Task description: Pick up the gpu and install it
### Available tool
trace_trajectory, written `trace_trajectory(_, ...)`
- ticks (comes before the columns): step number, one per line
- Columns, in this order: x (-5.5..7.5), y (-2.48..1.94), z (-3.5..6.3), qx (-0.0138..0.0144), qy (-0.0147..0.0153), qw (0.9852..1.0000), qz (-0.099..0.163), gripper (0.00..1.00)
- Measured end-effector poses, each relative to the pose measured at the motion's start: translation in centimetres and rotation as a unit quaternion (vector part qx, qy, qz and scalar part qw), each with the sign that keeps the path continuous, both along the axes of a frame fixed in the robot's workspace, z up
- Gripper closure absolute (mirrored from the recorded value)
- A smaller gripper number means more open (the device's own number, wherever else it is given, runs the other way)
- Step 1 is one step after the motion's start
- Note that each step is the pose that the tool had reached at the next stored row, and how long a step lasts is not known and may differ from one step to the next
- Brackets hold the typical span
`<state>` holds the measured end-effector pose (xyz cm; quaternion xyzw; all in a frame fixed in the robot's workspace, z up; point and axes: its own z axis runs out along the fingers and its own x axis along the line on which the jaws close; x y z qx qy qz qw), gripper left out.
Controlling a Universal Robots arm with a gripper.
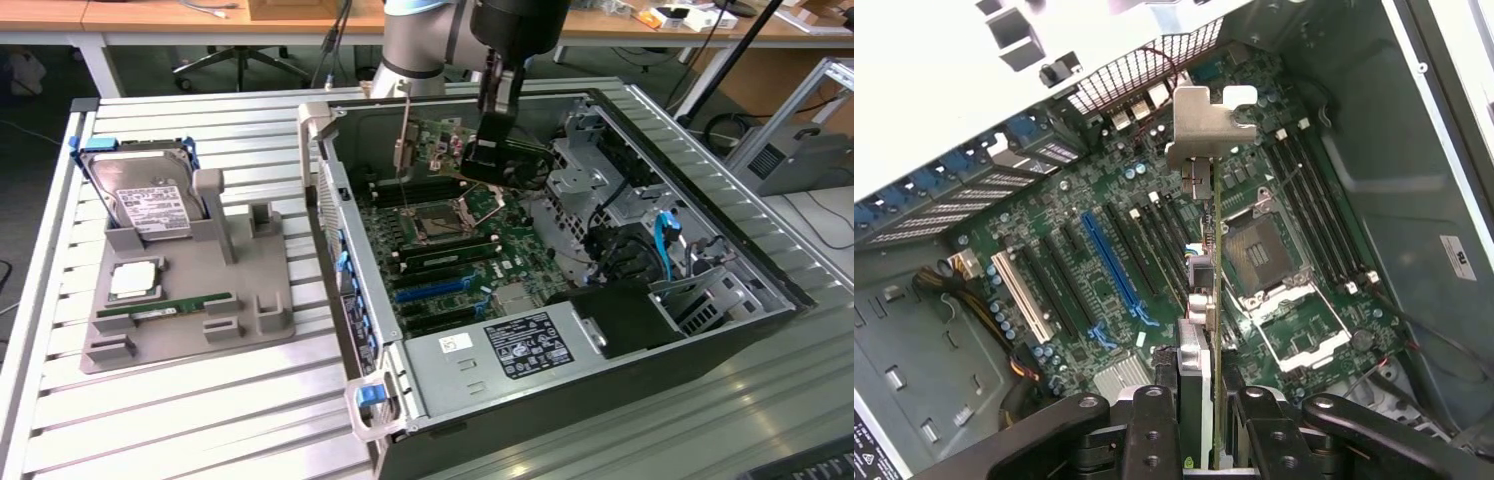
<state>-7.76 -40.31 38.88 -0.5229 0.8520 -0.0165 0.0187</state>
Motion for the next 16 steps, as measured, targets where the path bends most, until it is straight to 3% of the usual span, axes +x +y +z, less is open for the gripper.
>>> trace_trajectory(16,0.00,-0.02,-0.02,-0.0001,0.0000,0.9992,0.039,0.73)
